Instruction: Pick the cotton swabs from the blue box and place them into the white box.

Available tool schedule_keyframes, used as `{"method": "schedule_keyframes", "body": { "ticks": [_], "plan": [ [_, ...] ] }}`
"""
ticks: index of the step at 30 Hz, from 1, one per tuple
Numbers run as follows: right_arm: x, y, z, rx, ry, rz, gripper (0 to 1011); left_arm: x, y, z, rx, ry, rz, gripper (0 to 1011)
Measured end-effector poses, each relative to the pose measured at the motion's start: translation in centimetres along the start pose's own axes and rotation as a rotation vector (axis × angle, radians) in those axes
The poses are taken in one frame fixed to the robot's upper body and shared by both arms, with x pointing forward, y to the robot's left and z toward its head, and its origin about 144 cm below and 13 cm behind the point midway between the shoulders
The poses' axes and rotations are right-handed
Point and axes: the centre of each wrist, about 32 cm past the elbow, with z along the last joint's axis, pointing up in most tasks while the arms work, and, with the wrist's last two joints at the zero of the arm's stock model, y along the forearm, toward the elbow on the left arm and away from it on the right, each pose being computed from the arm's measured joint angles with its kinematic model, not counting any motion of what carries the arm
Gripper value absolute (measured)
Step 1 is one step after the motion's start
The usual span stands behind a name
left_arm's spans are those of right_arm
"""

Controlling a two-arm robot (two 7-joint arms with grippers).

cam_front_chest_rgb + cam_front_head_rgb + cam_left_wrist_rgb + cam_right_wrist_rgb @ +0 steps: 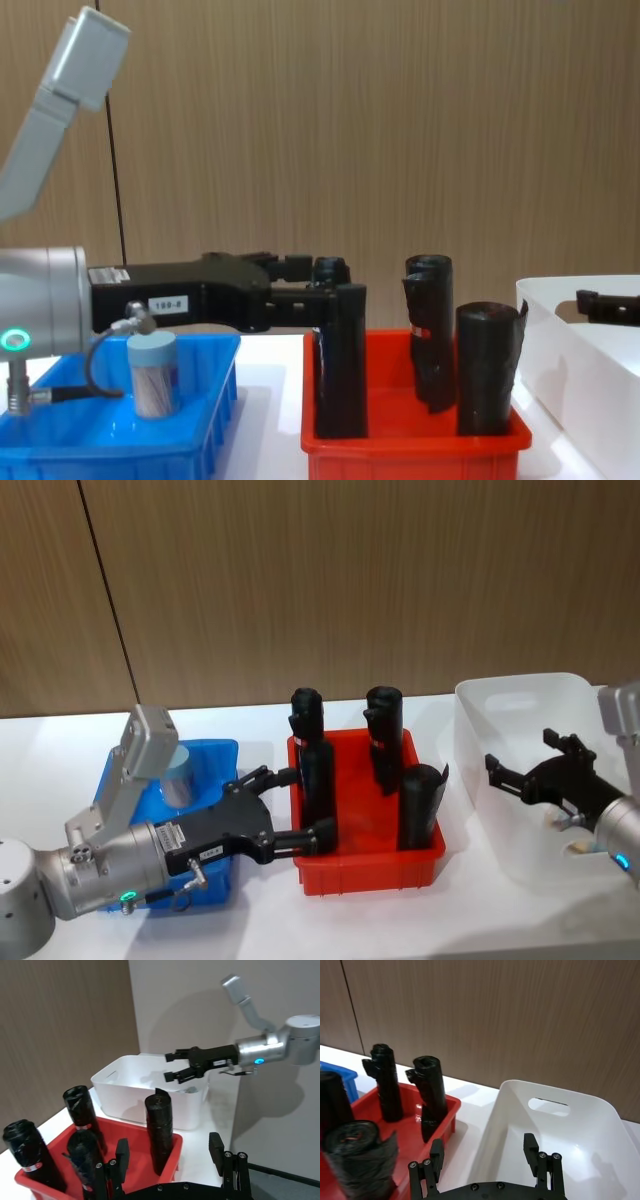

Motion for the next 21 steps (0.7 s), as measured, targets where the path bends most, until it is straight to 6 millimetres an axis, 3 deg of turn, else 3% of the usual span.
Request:
{"method": "schedule_keyframes", "body": {
  "ticks": [21],
  "plan": [
    [-6.1,-4.3,-0.1,0.135,0.062,-0.004,1001,-2.9,-1.5,-0.3,0.016,-0.058,0.206,1004]
  ]
}}
